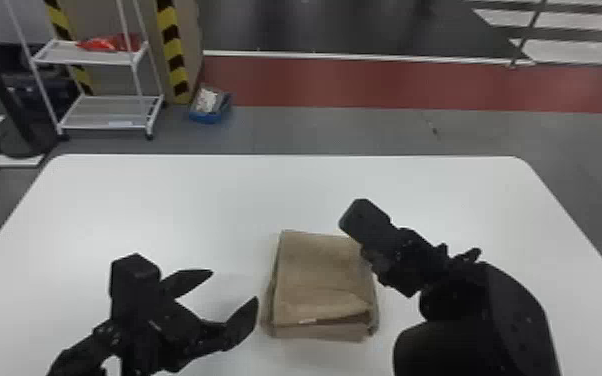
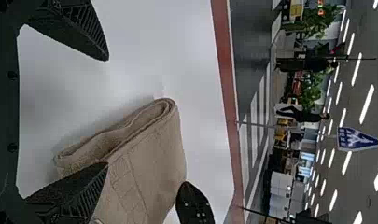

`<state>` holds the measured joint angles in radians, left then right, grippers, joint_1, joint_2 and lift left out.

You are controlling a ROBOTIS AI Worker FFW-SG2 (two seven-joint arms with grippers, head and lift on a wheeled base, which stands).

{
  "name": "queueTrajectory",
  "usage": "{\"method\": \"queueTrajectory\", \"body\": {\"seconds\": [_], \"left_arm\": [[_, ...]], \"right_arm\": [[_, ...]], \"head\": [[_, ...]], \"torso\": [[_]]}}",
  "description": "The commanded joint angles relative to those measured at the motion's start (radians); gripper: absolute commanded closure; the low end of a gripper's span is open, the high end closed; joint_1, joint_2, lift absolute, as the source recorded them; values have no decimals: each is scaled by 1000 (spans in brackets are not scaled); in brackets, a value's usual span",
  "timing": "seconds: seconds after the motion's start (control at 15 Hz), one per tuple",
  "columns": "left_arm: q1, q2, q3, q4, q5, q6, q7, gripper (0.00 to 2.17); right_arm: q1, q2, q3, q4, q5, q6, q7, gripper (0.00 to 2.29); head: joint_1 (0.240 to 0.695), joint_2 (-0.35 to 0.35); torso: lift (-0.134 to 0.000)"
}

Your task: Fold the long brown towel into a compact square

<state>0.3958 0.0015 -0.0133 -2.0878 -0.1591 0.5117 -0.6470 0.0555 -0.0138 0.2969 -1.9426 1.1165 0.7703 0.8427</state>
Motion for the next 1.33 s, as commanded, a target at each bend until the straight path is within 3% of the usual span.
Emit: {"method": "queueTrajectory", "body": {"seconds": [0.0,0.07,0.2,0.53,0.87,1.27], "left_arm": [[0,-4,27,-9,24,0,0,80],[2,-4,44,-14,46,0,1,80],[0,-4,67,-24,64,3,-2,80],[17,-4,141,-43,121,0,-13,80],[25,-4,191,-46,153,-6,-36,80],[25,-4,211,-28,171,-37,-36,80]], "right_arm": [[14,-2,-19,-105,-33,36,33,2020],[18,-5,-30,-133,-32,60,73,2020],[33,-40,-53,-142,-24,82,107,2020],[-19,-41,-70,-35,6,94,153,2020],[-98,12,-36,108,14,88,67,2020],[-146,15,-10,217,11,85,-10,2020]], "head": [[695,-51],[695,-45],[695,-31],[695,-49],[695,-12],[695,18]], "torso": [[-125],[-125],[-125],[-125],[-125],[-125]]}}
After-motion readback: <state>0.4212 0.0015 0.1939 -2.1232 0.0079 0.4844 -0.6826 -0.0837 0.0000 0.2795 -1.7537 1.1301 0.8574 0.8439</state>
